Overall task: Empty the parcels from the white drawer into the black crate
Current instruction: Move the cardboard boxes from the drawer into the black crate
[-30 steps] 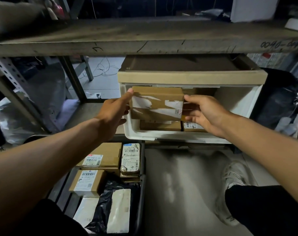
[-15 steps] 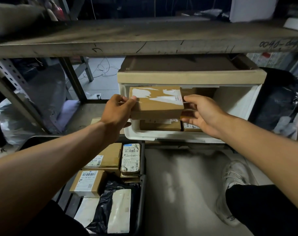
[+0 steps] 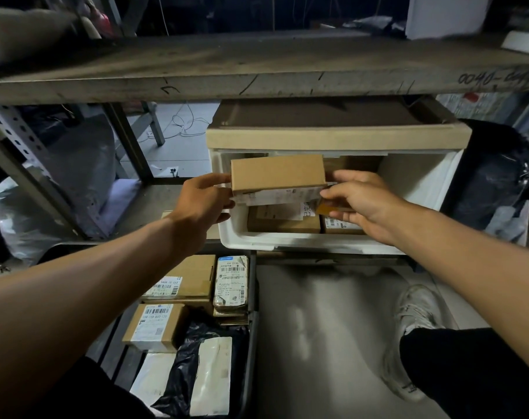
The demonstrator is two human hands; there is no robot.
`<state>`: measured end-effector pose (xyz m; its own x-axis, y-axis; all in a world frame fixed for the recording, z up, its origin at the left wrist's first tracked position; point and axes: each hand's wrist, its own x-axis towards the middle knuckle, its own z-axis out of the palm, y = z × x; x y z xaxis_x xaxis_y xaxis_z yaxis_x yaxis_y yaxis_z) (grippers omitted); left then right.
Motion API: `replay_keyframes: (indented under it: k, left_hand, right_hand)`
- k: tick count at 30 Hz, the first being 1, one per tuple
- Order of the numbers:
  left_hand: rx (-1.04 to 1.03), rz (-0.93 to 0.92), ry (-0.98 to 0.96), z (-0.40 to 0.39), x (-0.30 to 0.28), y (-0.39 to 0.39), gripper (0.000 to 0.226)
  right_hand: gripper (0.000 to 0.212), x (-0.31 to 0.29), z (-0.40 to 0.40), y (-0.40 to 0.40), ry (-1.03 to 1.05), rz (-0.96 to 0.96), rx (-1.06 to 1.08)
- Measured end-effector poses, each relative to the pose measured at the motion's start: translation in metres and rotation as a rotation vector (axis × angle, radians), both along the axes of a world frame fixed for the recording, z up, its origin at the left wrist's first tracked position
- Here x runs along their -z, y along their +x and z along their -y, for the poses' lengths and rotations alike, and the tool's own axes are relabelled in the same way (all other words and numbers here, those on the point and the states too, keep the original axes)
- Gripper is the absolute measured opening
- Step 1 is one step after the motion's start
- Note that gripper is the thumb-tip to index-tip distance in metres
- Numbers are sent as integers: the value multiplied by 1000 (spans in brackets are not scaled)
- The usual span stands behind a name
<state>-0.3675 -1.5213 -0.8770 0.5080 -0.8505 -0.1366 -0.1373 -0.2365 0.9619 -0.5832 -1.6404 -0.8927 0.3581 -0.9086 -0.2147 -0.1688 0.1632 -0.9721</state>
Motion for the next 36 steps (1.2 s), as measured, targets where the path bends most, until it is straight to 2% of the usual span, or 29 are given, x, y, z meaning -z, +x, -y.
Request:
replay_keyframes:
  k: [2,6,10,15,19,22,27,32,35,36]
  left_hand:
    - [25,27,14,-1,0,-1,29]
    - [24,26,29,-1,-1,-1,17]
    - [35,-15,38,1,2,-1,16]
    - [54,-69,45,3,4,-5,26]
    - [86,-99,80,2,4,-6,34]
    - [142,-152,93,0,4,-6,42]
    - [264,-190,150,-3,0,-10,32]
    - [337,-313,167,-3,-1,-19,30]
    - [338,-300,138,-6,0,-21,29]
    - [320,-307,124,-9,1,-20,30]
  right_hand:
    - [22,0,1,-1,-10,-9,-13]
    - [30,0,4,-2,-18,-4,-6]
    - [17,-2,-1,-1,-16,18,-37]
    - [16,-5,-5,2,21,54,-23]
    - [7,-6,-6,3,23,45,-46]
    - [19,-8,-6,5,53,84,-48]
    - [18,-11,-3,6,138,247,11]
    - [16,-6,-4,15,110,272,52]
    - [28,-2,-9,20,115,282,78]
    - [25,-1,-12,22,118,276,65]
